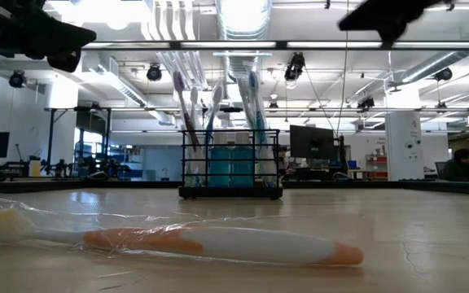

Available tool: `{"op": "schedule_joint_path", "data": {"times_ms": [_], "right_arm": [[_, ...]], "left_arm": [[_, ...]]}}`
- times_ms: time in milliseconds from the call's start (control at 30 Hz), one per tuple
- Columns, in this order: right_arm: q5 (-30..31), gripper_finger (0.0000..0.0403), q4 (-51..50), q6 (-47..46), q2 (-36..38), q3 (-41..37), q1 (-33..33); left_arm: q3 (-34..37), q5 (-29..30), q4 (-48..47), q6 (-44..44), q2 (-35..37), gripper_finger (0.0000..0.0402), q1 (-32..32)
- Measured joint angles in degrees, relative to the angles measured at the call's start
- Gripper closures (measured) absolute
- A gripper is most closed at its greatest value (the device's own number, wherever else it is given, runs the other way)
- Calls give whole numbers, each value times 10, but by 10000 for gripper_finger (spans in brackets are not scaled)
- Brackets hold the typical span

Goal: Pick & Place toothbrushing station
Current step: Put the orange toothbrush into the wire organizer

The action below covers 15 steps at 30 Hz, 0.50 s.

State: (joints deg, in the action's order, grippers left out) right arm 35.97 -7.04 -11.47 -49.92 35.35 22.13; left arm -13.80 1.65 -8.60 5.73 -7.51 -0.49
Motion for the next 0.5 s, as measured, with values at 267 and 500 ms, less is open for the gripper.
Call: {"op": "schedule_joint_path", "data": {"times_ms": [267, 500], "right_arm": [[-36, 394, -210, -73, -274, 281, 9], [-125, 394, -340, -148, -465, 489, 10]], "left_arm": [[0, 9, 0, 2, 0, 394, 0], [0, 11, 0, 3, 0, 394, 0]]}}
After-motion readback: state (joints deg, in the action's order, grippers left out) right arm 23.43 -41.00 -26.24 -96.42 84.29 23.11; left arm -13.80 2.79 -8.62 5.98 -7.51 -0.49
